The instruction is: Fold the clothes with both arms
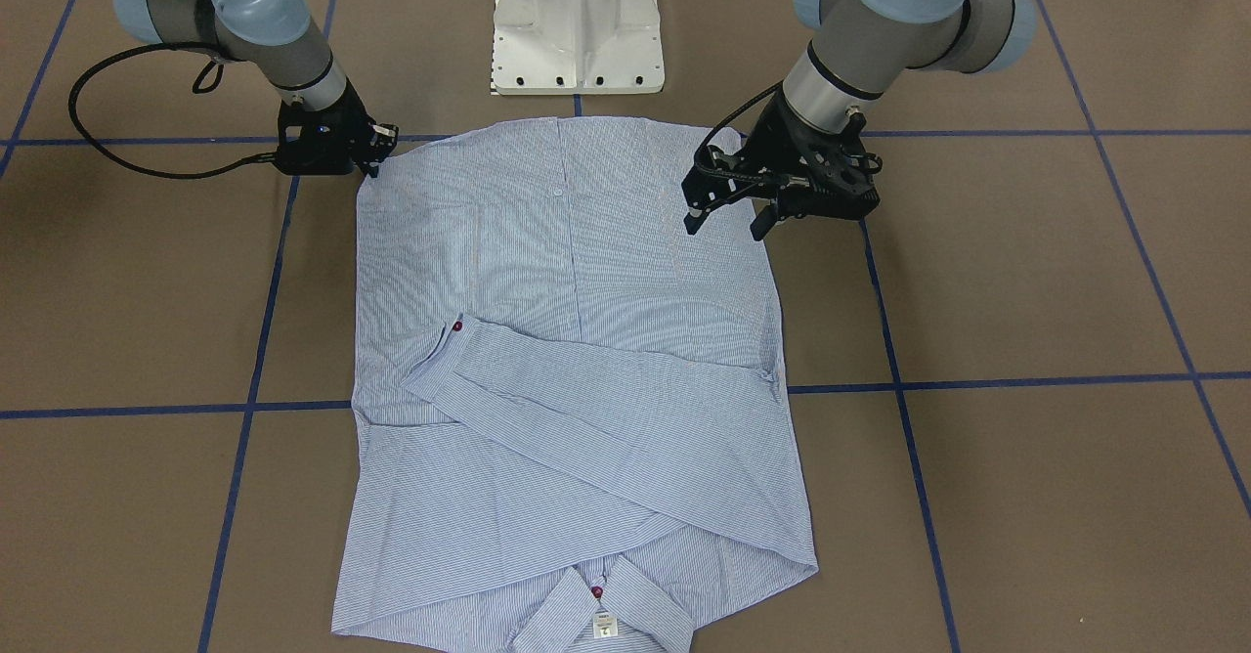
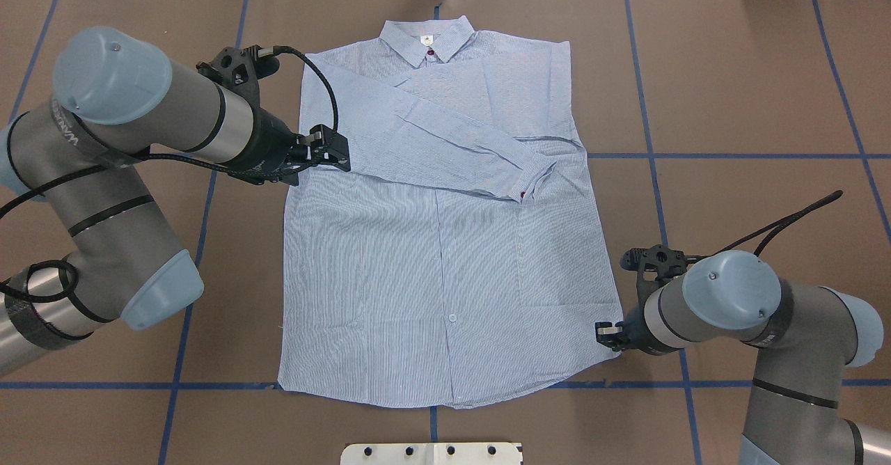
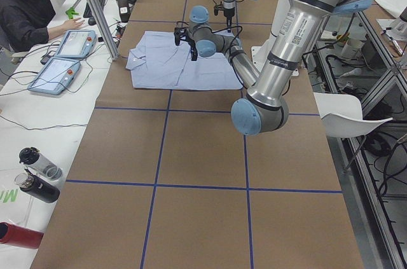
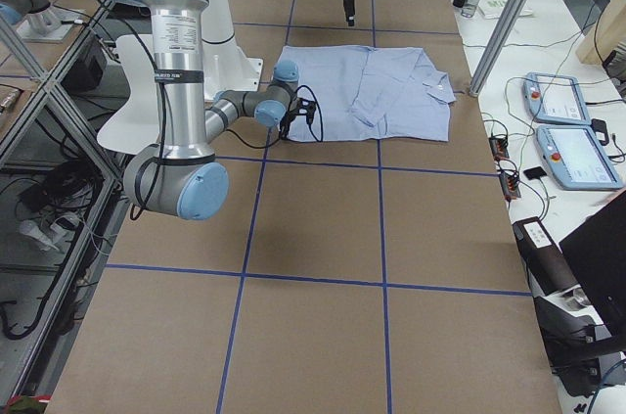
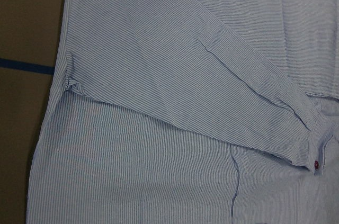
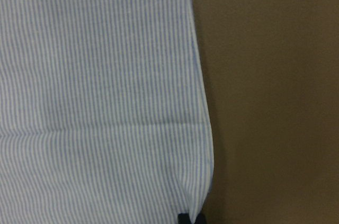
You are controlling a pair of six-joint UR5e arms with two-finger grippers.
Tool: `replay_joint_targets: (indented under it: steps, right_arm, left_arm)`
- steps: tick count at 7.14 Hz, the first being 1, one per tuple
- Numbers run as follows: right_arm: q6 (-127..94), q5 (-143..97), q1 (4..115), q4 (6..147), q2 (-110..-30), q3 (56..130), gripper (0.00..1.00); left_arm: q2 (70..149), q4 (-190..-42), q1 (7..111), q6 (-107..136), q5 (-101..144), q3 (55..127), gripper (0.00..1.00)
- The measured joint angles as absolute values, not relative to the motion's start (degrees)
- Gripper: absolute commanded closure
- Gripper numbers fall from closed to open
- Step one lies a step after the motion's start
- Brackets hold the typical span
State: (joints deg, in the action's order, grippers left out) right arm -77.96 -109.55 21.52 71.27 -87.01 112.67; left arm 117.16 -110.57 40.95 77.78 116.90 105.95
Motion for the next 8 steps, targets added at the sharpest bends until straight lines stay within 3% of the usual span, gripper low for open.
replay_joint_targets:
  steps: [5, 8]
  right_arm:
    - [-78.0, -109.5, 22.4, 71.2, -86.8, 116.4, 1.00]
    - [-78.0, -110.2, 24.1, 71.2, -86.8, 118.6, 1.00]
  left_arm:
    - [112.0, -110.2, 39.8, 78.1, 117.0, 107.2, 0.02]
    - [104.4, -109.9, 31.6, 83.4, 111.8, 110.3, 0.01]
